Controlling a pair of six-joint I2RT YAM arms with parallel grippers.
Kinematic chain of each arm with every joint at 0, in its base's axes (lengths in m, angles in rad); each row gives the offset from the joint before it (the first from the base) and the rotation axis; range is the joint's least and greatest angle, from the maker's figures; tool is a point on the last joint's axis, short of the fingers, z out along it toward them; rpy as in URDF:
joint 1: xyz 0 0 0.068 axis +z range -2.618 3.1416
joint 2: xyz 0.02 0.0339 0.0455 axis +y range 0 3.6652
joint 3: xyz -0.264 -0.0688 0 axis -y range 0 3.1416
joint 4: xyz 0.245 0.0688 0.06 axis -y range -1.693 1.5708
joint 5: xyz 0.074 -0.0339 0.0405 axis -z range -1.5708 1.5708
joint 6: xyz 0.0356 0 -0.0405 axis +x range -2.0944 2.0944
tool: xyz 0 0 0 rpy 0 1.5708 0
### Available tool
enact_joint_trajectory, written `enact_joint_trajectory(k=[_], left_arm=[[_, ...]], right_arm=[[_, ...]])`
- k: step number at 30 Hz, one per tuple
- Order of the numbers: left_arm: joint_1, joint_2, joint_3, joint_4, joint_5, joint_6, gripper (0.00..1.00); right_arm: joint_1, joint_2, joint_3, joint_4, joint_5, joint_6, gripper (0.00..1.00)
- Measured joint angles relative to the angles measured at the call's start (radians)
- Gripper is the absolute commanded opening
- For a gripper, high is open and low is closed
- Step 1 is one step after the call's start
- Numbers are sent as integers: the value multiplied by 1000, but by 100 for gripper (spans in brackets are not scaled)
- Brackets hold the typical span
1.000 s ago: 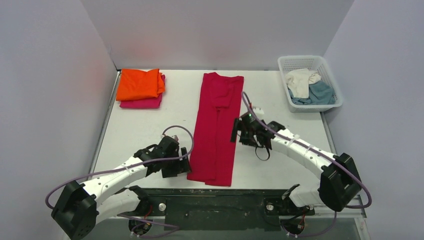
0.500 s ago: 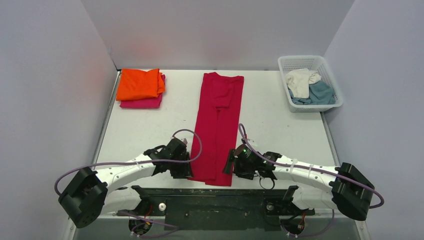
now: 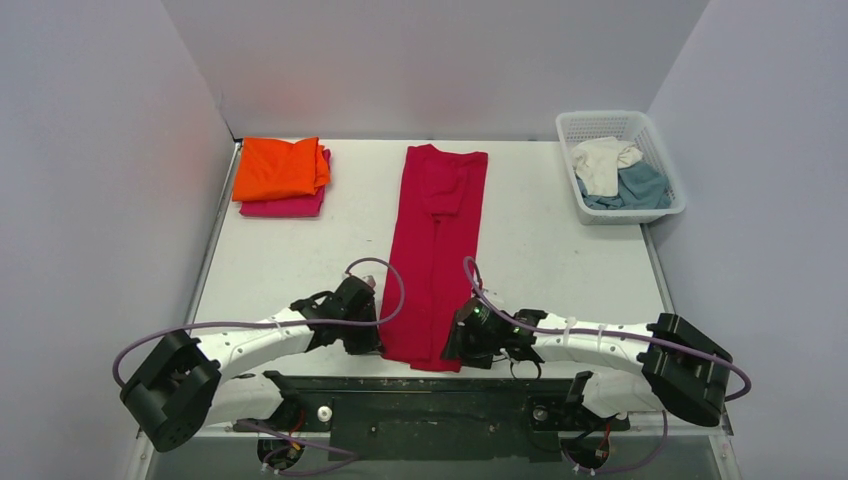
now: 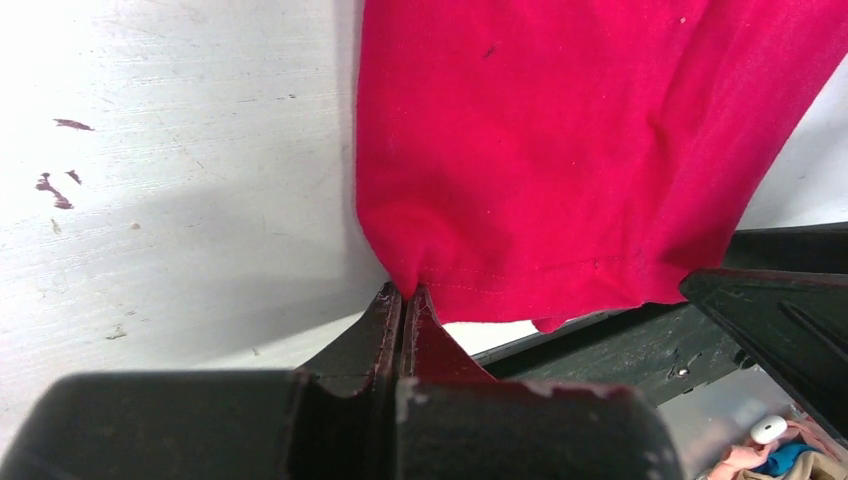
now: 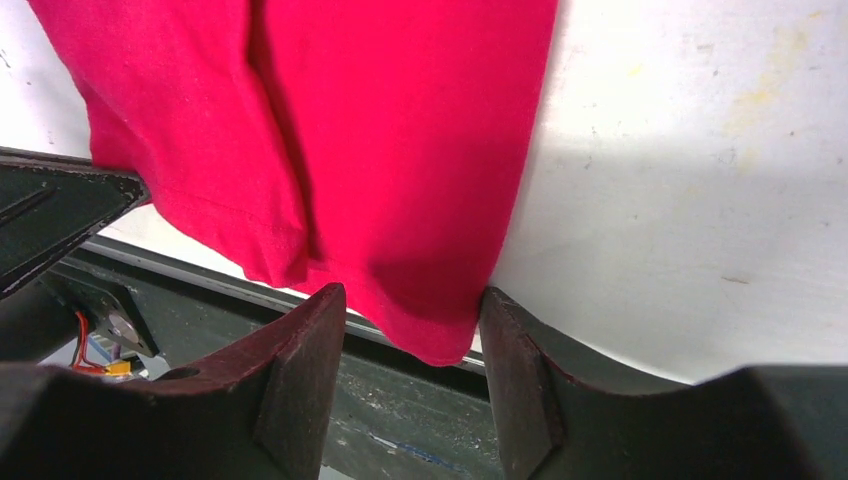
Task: Fold and stack the t-shirts
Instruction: Grab the bottom of the folded rectangular tshirt with both arms, then fold the folded rectangular tshirt in 1/3 of the way
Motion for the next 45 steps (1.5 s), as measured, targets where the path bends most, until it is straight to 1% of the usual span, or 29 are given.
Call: enact_joint_trajectory(k=[2, 4, 5, 6, 7, 8, 10, 15, 22, 26, 29, 34, 39, 45], left_arm=[[0, -7, -6, 5, 2, -3, 0], [-2, -23, -18, 13, 1, -11, 0], [-4, -33, -27, 19, 0, -18, 0], [-6, -44, -34, 21, -1, -21, 0], [-9, -56, -43, 22, -1, -27, 0], [-12, -68, -50, 23, -2, -30, 0], [-14, -87, -63, 21, -2, -42, 0], [-22, -154, -101, 4, -5, -70, 0], [-89, -299, -166, -37, 25, -132, 0], [-101, -357, -167, -45, 36, -157, 0], [-101, -363, -142, -69, 30, -159, 0], [-78, -320, -17, -86, 2, -129, 0], [39, -209, 103, -38, -1, -73, 0], [152, -18, 298, 51, 6, 14, 0]], right_arm=[[8, 0, 0, -8, 1, 11, 45], [19, 0, 3, -21, 3, 19, 39], [23, 0, 3, -27, 6, 22, 32], [27, 0, 3, -36, 9, 27, 28], [28, 0, 3, -44, 11, 28, 22], [29, 0, 3, -53, 12, 31, 17], [29, 0, 3, -70, 19, 34, 0], [34, -17, -7, -74, 29, 33, 0], [66, -178, -58, -79, 15, 34, 0], [65, -232, -59, -80, 13, 29, 0], [42, -248, -56, -92, 12, 7, 0], [-52, -252, 3, -147, 26, -62, 0], [-189, -228, 135, -169, 33, -169, 0], [-318, -90, 302, -167, 35, -295, 0]])
